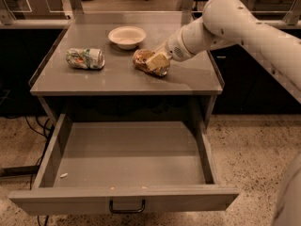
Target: Pick orange can from top drawer and place on counter
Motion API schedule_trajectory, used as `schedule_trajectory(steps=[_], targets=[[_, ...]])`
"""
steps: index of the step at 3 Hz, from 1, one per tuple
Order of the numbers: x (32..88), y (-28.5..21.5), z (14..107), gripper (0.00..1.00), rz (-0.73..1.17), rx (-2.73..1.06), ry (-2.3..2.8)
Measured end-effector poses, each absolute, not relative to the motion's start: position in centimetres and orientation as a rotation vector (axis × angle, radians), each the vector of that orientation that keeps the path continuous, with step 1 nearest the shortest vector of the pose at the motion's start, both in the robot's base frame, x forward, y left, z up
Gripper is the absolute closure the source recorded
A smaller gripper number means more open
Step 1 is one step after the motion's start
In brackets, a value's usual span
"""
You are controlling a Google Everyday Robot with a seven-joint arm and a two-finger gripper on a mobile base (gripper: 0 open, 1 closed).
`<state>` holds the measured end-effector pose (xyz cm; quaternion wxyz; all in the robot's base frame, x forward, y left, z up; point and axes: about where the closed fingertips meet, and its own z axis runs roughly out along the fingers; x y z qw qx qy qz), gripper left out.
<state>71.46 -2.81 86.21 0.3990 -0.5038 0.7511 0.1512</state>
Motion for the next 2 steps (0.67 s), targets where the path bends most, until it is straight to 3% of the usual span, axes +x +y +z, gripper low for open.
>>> schedule_trajectory(steps=[2], targets=[[71.46,-2.80,86.20,0.15,0.383,-1.275,1.901]])
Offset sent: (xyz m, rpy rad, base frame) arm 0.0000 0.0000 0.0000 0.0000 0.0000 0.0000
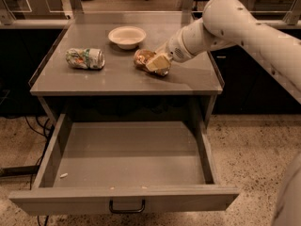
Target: Pick orange can from top drawer and place on counter
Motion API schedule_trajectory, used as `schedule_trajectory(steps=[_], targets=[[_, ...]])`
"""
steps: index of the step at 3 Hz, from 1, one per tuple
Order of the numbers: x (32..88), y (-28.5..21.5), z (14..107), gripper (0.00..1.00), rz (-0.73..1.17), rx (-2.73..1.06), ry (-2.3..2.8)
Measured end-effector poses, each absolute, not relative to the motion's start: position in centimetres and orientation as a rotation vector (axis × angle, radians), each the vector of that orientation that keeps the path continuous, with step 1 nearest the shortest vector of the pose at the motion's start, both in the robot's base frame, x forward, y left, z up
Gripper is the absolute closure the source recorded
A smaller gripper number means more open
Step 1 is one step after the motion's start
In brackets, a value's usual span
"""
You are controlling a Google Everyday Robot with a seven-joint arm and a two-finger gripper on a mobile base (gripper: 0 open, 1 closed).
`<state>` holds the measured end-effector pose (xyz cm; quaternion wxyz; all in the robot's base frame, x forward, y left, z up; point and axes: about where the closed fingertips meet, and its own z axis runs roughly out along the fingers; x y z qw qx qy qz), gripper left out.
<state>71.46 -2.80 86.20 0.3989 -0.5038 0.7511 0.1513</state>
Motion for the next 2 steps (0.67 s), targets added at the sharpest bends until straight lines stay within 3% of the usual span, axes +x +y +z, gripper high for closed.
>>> schedule_trajectory(steps=[1,2], targets=[[71.46,-2.80,86.20,0.00,0.383,-1.275,1.901],[71.46,-2.80,86.20,0.00,0.383,-1.275,1.901]])
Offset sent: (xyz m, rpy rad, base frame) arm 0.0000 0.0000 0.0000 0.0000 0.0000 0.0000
